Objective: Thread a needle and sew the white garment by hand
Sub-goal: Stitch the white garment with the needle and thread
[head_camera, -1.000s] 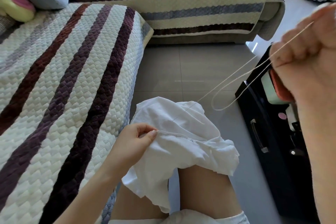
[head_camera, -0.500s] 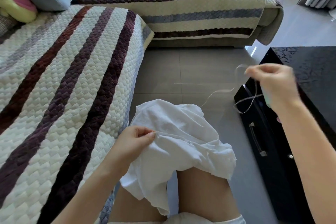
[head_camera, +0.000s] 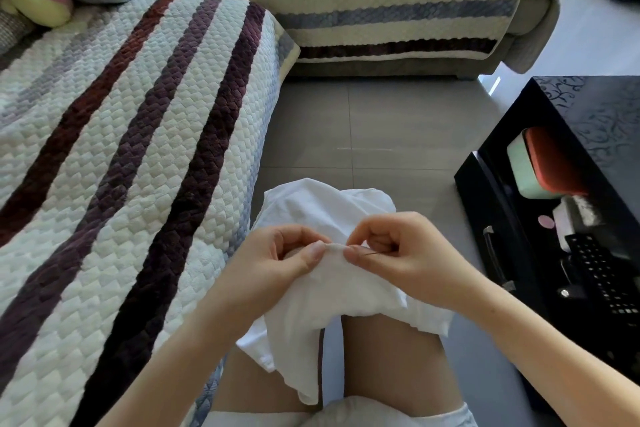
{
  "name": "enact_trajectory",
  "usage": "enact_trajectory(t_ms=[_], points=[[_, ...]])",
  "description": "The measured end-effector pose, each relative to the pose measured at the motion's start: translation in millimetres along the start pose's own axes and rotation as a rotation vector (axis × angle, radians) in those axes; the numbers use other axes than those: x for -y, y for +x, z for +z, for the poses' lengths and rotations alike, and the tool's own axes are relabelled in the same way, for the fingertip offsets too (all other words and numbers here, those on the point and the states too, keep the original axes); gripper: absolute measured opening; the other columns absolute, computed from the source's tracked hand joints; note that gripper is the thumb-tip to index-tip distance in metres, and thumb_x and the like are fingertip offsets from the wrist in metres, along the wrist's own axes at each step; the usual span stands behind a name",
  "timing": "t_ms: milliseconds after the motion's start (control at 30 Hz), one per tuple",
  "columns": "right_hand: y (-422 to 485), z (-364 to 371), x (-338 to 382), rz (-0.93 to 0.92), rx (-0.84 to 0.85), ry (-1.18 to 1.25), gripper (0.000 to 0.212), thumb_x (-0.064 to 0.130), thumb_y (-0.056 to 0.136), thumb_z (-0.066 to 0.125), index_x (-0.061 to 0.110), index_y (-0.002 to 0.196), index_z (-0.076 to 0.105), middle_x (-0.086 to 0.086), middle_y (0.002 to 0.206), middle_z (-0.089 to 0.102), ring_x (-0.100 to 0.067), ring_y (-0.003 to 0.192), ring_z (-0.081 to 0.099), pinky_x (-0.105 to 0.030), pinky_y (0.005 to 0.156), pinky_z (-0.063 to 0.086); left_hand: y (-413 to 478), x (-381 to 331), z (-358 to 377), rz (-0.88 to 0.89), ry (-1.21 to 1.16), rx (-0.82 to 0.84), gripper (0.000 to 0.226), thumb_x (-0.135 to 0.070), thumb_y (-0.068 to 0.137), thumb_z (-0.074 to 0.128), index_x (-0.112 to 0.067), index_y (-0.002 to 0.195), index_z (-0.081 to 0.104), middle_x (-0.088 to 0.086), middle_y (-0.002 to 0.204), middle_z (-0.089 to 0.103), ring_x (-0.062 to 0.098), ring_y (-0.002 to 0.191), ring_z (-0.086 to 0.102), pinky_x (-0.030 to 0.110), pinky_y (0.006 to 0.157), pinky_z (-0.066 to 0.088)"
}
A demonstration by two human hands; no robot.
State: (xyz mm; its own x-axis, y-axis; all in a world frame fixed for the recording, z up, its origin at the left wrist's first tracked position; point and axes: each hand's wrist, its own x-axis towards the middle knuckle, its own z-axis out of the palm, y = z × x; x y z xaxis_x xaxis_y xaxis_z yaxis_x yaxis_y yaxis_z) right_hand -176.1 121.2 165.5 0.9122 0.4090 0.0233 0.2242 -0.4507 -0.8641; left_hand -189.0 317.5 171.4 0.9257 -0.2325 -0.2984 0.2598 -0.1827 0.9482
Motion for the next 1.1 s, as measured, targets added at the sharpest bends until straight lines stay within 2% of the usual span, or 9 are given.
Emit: enact_trajectory(t_ms=[100, 200, 267, 367, 467, 567, 633, 767, 1100], points=[[-2.2, -2.0, -3.4, 0.044, -0.029, 0.003, 0.018, 0.014, 0.086, 0.069, 0.012, 0.068, 0.065, 0.010, 0.047, 0.027, -0.009, 0.048, 0.026, -0.018, 0.052, 0.025, -2.8, 1.8, -0.8, 0.029, 0.181, -0.103, 0.012, -0.020, 0.085, 0.070, -0.022, 0.073, 0.073, -0.004, 0.074, 0.072, 0.005, 0.070, 0.066, 0.015, 0.064, 0.048], [-4.5, 0.2, -7.4, 0.057, -0.028, 0.018, 0.018, 0.014, 0.086, 0.069, 0.010, 0.069, 0.065, 0.008, 0.049, 0.029, -0.008, 0.049, 0.027, -0.019, 0.053, 0.027, -3.0, 1.9, 1.1, 0.012, 0.193, -0.128, 0.014, -0.022, 0.084, 0.069, -0.024, 0.071, 0.073, -0.003, 0.073, 0.072, 0.006, 0.071, 0.066, 0.021, 0.067, 0.049], [-4.8, 2.1, -8.7, 0.068, -0.052, 0.028, 0.017, 0.015, 0.087, 0.068, 0.012, 0.071, 0.065, 0.009, 0.050, 0.028, -0.008, 0.049, 0.028, -0.019, 0.053, 0.026, -1.9, 1.4, 3.0, -0.007, 0.159, -0.115, 0.012, -0.022, 0.084, 0.068, -0.022, 0.073, 0.073, -0.003, 0.073, 0.072, 0.005, 0.071, 0.065, 0.020, 0.067, 0.049], [-7.9, 2.0, -7.2, 0.057, -0.054, 0.044, 0.007, 0.025, 0.087, 0.067, 0.021, 0.087, 0.061, 0.009, 0.050, 0.030, -0.007, 0.049, 0.028, -0.016, 0.053, 0.027, 0.0, 0.8, 3.6, -0.029, 0.093, -0.100, 0.011, -0.020, 0.084, 0.068, -0.020, 0.075, 0.073, -0.004, 0.071, 0.071, 0.004, 0.070, 0.064, 0.014, 0.064, 0.048], [-13.4, 1.6, -5.3, 0.027, -0.069, 0.080, 0.014, 0.039, 0.087, 0.054, 0.025, 0.091, 0.053, 0.007, 0.054, 0.038, -0.008, 0.051, 0.033, -0.019, 0.052, 0.030, 0.6, 1.5, 2.5, -0.037, 0.055, -0.096, 0.009, -0.019, 0.084, 0.068, -0.018, 0.077, 0.072, -0.006, 0.071, 0.070, 0.002, 0.070, 0.064, 0.012, 0.064, 0.046], [-16.9, 4.3, -2.6, -0.024, -0.166, -0.086, 0.012, 0.024, 0.088, 0.049, 0.020, 0.077, 0.051, 0.001, 0.056, 0.048, -0.017, 0.051, 0.039, -0.030, 0.049, 0.035, 0.6, 2.5, 2.0, -0.031, 0.038, -0.104, 0.009, -0.019, 0.084, 0.068, -0.019, 0.076, 0.072, -0.010, 0.068, 0.069, -0.001, 0.068, 0.062, 0.009, 0.062, 0.044], [-18.3, 7.4, -1.0, -0.063, -0.200, -0.174, 0.012, 0.016, 0.084, 0.052, 0.019, 0.072, 0.054, 0.003, 0.052, 0.047, -0.015, 0.048, 0.038, -0.023, 0.047, 0.032, 0.8, 3.0, 2.0, -0.027, 0.030, -0.106, 0.008, -0.020, 0.084, 0.068, -0.018, 0.077, 0.072, -0.009, 0.069, 0.069, -0.001, 0.068, 0.062, 0.009, 0.063, 0.045], [-20.9, 9.8, 1.4, -0.085, -0.216, -0.199, 0.012, 0.011, 0.078, 0.056, 0.017, 0.067, 0.058, 0.004, 0.047, 0.044, -0.011, 0.043, 0.036, -0.014, 0.044, 0.028, 0.7, 3.5, 1.7, -0.007, 0.040, -0.102, 0.008, -0.020, 0.084, 0.068, -0.017, 0.079, 0.072, -0.009, 0.070, 0.070, 0.000, 0.069, 0.063, 0.011, 0.064, 0.046], [-18.8, 12.9, 3.8, -0.108, -0.230, -0.212, 0.011, 0.009, 0.076, 0.057, 0.015, 0.066, 0.059, 0.004, 0.046, 0.043, -0.011, 0.043, 0.034, -0.014, 0.046, 0.028, -0.6, 3.1, 2.6, 0.012, 0.048, -0.109, 0.007, -0.020, 0.083, 0.068, -0.019, 0.079, 0.072, -0.010, 0.070, 0.071, -0.001, 0.069, 0.063, 0.011, 0.065, 0.047]])
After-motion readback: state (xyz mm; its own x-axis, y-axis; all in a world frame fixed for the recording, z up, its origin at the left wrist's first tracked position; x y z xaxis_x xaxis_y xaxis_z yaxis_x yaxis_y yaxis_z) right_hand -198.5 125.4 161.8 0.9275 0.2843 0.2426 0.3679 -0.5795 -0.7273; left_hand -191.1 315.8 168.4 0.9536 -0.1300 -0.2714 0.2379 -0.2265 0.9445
